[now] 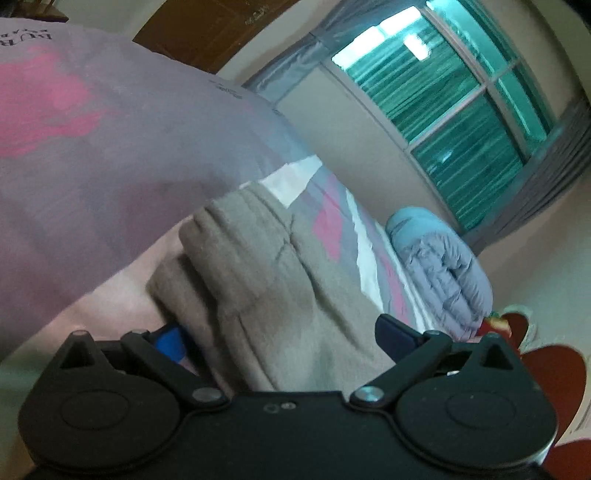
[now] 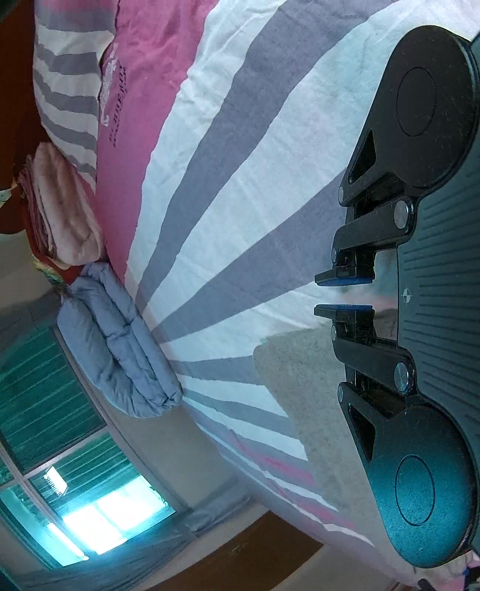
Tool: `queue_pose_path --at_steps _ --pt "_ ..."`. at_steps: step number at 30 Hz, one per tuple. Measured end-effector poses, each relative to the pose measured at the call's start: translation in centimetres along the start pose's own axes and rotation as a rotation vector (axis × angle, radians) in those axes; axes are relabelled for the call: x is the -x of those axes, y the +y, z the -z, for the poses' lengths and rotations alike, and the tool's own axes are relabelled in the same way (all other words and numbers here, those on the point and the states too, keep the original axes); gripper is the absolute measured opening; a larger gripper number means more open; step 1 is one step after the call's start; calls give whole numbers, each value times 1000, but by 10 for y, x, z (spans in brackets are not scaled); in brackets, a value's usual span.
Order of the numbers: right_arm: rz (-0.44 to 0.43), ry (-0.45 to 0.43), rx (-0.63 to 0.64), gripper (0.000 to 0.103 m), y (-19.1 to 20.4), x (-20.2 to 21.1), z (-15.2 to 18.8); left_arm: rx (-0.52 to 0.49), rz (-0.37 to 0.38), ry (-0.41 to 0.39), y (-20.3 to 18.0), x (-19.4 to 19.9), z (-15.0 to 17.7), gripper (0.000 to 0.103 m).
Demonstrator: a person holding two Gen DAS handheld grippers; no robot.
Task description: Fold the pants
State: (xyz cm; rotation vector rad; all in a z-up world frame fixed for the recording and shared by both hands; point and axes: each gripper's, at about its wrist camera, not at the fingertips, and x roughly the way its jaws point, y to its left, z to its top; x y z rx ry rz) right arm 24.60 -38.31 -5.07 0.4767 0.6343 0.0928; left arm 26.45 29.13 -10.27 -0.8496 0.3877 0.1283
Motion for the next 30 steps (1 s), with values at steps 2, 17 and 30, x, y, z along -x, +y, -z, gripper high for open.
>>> queue_pose_path --at_steps 2,17,30 --pt "7 1 19 10 3 0 1 50 25 -38 8 -3 -5 96" --pt "40 40 89 10 13 -9 9 297 154 -150 45 12 16 46" --pt "46 52 106 10 17 -10 11 253 79 -195 42 37 21 25"
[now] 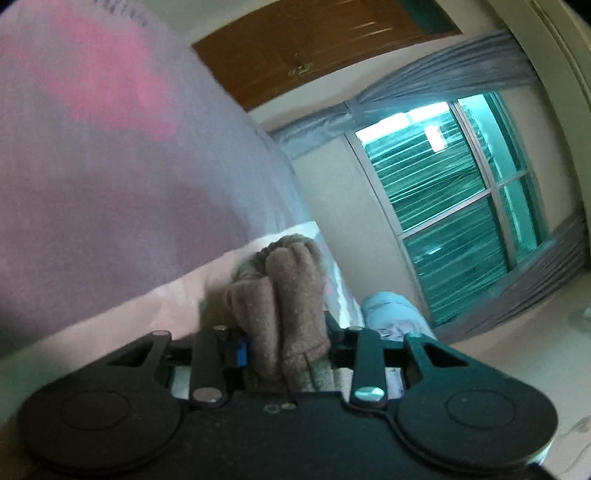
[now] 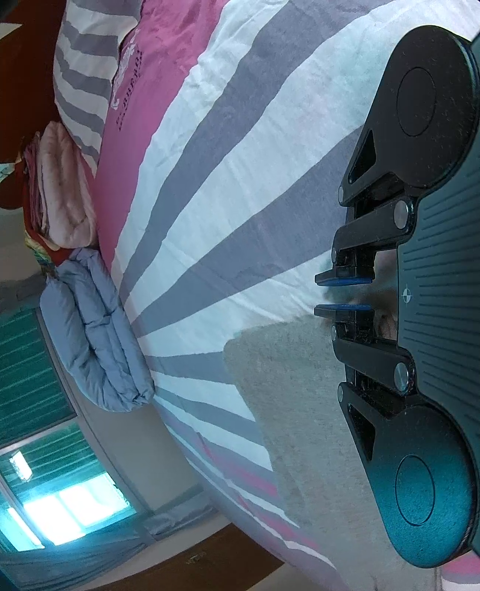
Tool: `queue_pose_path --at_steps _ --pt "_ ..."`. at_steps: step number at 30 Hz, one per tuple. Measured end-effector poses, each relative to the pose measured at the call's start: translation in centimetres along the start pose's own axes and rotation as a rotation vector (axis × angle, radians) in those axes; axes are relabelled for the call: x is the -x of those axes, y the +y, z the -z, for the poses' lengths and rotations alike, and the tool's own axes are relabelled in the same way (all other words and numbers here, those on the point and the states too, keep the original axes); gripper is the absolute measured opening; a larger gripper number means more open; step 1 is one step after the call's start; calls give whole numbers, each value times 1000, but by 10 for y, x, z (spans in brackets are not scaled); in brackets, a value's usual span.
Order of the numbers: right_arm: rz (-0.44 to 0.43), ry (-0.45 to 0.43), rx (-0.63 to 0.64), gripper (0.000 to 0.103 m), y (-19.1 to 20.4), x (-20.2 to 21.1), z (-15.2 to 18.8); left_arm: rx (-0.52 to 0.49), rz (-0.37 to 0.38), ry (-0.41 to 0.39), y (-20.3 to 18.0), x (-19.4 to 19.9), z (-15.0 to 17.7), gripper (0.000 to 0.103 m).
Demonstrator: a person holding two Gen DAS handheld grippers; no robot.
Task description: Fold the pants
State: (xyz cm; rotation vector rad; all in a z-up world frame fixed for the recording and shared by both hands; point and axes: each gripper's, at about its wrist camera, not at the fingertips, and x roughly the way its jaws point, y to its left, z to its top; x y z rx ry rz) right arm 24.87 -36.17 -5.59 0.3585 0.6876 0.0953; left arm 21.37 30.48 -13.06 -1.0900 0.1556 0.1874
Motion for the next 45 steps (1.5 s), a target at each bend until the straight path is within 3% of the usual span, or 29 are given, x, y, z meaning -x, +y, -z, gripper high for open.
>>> queue_pose_path --at_steps 2,10,16,21,27,35,38,45 --pt "-3 -6 -17 10 -4 3 -1 -17 -12 1 -12 6 0 25" --pt "-44 -60 -134 10 -27 16 -8 -331 3 10 -121 18 -8 25" --pt "-30 -105 -146 10 -39 27 -13 -562 -6 54 -196 15 27 25" --pt "-47 -141 -189 10 -55 38 -15 -691 55 95 -245 6 79 25" --pt "-64 -153 -303 10 -80 41 -19 -992 151 226 -312 -18 176 25" --pt "-81 -131 -465 10 -114 39 -19 -1122 219 394 -334 -45 305 25" --pt "-89 -136 -497 10 -122 42 -19 -1196 231 419 -334 -43 344 25" --pt "-100 -123 -532 10 -125 40 -16 -1378 245 398 -340 -41 400 25"
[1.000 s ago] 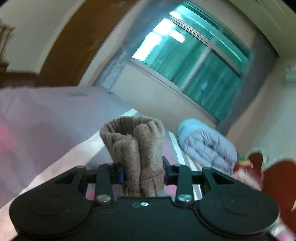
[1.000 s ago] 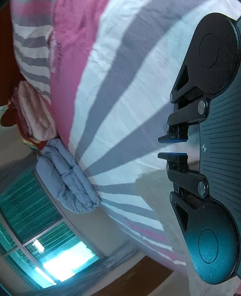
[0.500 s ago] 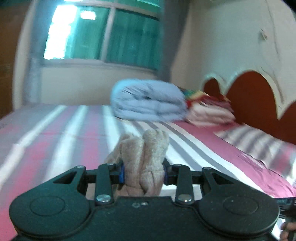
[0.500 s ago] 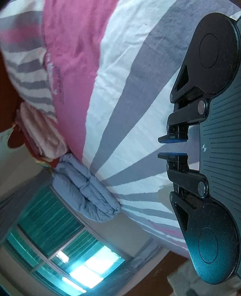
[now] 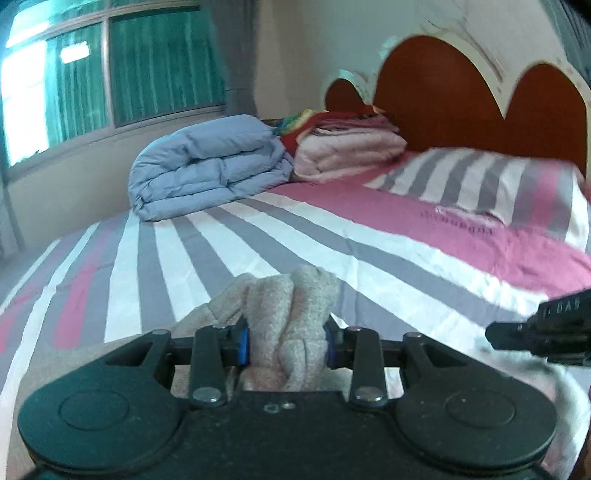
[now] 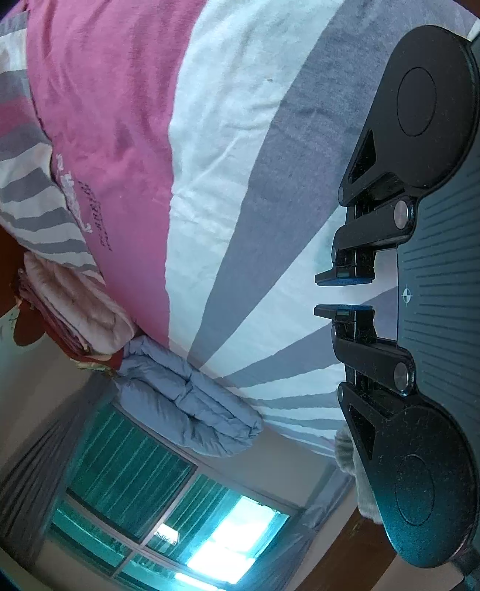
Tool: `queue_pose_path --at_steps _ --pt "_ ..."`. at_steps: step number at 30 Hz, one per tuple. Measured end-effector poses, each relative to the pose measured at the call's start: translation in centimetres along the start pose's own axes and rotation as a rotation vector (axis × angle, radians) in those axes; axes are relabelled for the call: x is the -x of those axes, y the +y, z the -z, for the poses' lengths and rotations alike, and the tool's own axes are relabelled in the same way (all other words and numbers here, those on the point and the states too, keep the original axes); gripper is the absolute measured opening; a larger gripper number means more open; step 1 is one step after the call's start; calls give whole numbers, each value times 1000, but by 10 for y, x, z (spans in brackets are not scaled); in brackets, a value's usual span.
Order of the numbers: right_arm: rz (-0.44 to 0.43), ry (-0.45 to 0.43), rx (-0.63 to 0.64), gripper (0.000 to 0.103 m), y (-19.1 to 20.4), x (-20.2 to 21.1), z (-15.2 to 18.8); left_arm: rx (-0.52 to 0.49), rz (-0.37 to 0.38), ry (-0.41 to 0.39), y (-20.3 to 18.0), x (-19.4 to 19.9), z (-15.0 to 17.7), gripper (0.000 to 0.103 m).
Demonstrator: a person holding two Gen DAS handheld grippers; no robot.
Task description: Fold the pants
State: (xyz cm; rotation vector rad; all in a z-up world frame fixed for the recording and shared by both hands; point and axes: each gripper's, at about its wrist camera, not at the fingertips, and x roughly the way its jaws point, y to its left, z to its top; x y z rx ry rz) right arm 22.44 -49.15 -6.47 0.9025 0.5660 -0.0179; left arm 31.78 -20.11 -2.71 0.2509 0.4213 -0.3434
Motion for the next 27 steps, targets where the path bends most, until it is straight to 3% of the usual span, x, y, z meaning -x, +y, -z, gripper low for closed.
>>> queue_pose_path --at_steps 8,14,15,18,21,23,27 --pt "1 15 -19 10 -4 -4 -2 -186 25 65 -31 -18 31 27" --pt "10 25 -6 10 -2 -8 -3 -257 4 53 -45 -21 43 31" --pt "11 23 -3 10 -1 -7 -3 -264 5 51 -47 -21 44 35" --pt "14 27 6 10 1 -8 -1 -269 87 43 -52 -19 46 90" --pt "18 26 12 10 3 -9 -2 -311 35 -11 -58 -3 50 80" --pt "17 23 22 10 5 -8 -1 -259 16 -42 -48 15 53 77" --pt "12 13 54 10 10 -4 0 -178 -114 -118 -13 65 72 77"
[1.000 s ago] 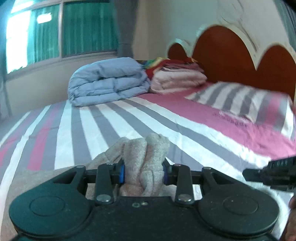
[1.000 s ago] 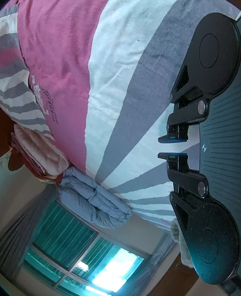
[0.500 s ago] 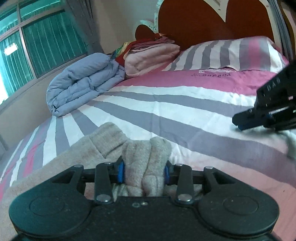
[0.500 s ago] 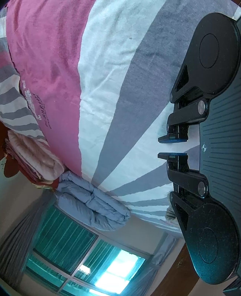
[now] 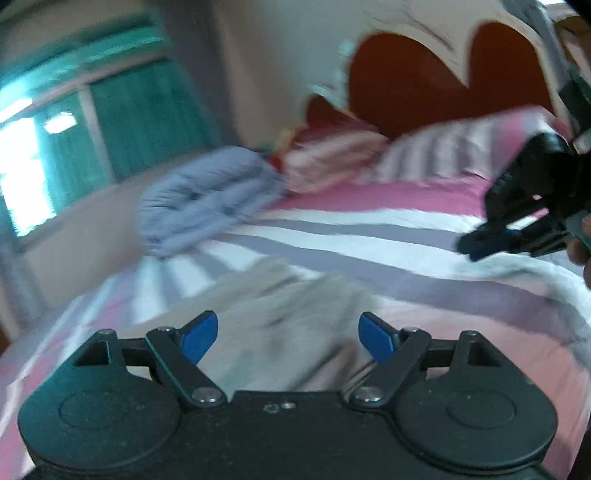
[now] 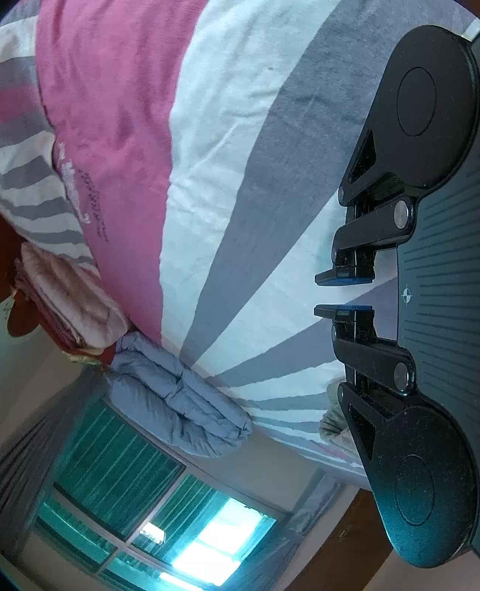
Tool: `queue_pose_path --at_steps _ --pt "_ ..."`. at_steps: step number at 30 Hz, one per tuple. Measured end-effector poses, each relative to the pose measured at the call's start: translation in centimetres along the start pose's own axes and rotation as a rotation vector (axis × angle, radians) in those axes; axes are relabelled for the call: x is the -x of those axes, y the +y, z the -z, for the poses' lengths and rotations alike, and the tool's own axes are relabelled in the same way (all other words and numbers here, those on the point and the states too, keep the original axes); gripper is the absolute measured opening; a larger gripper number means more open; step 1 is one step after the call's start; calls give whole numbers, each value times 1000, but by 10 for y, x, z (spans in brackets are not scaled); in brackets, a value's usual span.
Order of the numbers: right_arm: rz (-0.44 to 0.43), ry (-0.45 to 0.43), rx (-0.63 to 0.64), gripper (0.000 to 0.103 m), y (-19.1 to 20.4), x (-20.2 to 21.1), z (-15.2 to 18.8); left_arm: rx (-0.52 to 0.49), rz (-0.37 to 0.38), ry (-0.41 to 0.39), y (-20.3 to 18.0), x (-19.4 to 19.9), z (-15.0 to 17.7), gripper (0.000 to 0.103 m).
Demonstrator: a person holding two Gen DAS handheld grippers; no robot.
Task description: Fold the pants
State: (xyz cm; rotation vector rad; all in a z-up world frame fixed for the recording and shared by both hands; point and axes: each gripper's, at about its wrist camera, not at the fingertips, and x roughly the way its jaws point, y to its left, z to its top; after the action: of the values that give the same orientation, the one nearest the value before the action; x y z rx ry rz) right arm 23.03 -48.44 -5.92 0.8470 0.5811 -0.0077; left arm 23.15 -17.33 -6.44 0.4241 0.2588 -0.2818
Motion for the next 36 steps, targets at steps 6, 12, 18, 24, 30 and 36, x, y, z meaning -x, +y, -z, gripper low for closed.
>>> queue_pose_path --at_steps 6,12,18,24,30,36 --pt "-25 -17 67 10 13 11 6 87 -174 14 73 74 34 77" --pt "-79 -58 164 10 36 29 19 325 -227 74 126 121 62 73" --pt "-130 -36 334 30 74 32 46 397 -167 108 131 114 64 65" --pt "-210 -21 487 73 95 39 69 409 -164 190 133 104 79 58" --pt "-202 -20 445 73 91 33 68 394 -167 231 132 100 83 57" --pt "-196 -4 445 73 90 27 68 395 -164 280 135 92 87 56"
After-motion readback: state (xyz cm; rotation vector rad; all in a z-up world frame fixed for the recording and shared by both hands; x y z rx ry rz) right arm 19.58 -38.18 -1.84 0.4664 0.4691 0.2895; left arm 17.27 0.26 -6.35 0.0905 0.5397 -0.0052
